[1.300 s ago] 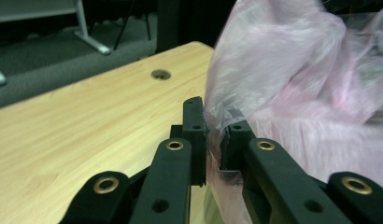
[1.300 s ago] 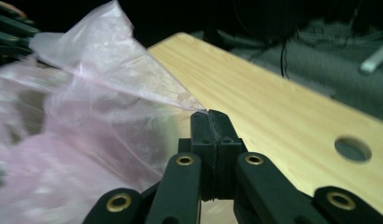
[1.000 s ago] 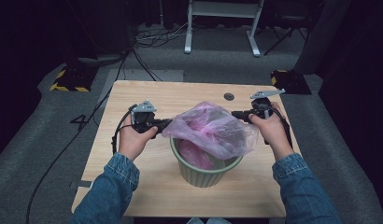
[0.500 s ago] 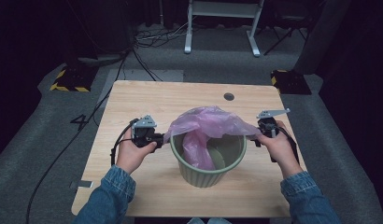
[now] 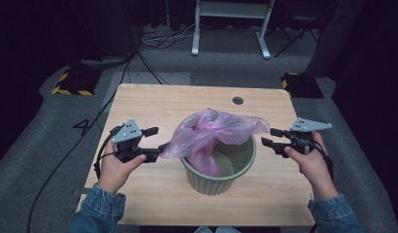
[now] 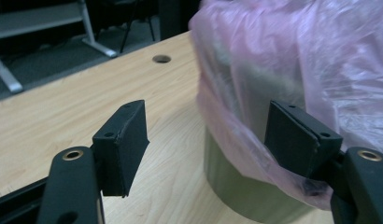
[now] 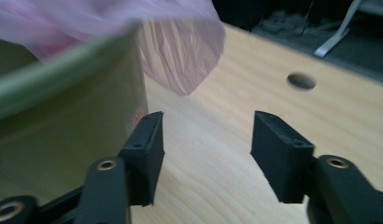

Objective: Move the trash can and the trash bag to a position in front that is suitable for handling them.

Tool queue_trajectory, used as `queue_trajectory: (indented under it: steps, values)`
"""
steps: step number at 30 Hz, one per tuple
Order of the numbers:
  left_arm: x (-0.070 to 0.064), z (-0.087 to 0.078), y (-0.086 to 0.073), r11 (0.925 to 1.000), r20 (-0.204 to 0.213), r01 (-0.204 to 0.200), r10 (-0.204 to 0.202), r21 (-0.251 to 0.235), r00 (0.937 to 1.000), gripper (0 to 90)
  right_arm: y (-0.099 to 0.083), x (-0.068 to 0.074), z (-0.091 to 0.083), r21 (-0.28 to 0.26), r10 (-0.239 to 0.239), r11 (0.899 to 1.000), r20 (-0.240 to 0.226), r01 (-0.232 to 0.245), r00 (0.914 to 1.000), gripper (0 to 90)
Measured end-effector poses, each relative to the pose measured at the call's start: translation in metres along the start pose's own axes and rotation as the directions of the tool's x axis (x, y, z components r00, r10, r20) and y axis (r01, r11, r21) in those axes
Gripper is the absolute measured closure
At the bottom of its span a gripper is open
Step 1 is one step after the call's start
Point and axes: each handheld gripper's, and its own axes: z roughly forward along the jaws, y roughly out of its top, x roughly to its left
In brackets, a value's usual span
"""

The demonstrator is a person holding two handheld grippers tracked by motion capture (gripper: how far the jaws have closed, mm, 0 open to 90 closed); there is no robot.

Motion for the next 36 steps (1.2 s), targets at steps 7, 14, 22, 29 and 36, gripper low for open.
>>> queue_trajectory:
  steps: [7, 14, 22, 29, 36]
  values:
    - [-0.014, -0.009, 0.011, 0.9998, 0.035, -0.011, 0.012, -0.018, 0.9993, 28.8, 0.029, 0.023, -0.031, -0.112, -0.108, 0.988, 0.020, 0.110, 0.9939, 32.5]
    - [-0.013, 0.008, 0.009, 0.9997, 0.098, -0.011, 0.009, 0.024, 0.9952, 38.4, 0.068, 0.032, -0.018, -0.168, -0.205, 0.966, -0.028, 0.198, 0.9783, 23.5]
    - [-0.014, 0.008, 0.004, 0.9990, 0.154, -0.009, 0.003, 0.043, 0.9881, 77.2, 0.070, 0.043, -0.011, -0.103, -0.304, 0.952, -0.227, 0.288, 0.9250, 90.0]
    - [-0.019, 0.004, -0.002, 0.9991, 0.170, -0.017, 0.010, 0.038, 0.9853, 84.5, 0.034, 0.050, -0.039, -0.051, -0.292, 0.956, -0.240, 0.289, 0.9257, 90.0]
    - [-0.024, 0.002, -0.004, 0.9993, 0.166, -0.016, 0.010, 0.034, 0.9861, 90.0, 0.015, 0.049, -0.053, -0.042, -0.263, 0.964, -0.241, 0.261, 0.9341, 90.0]
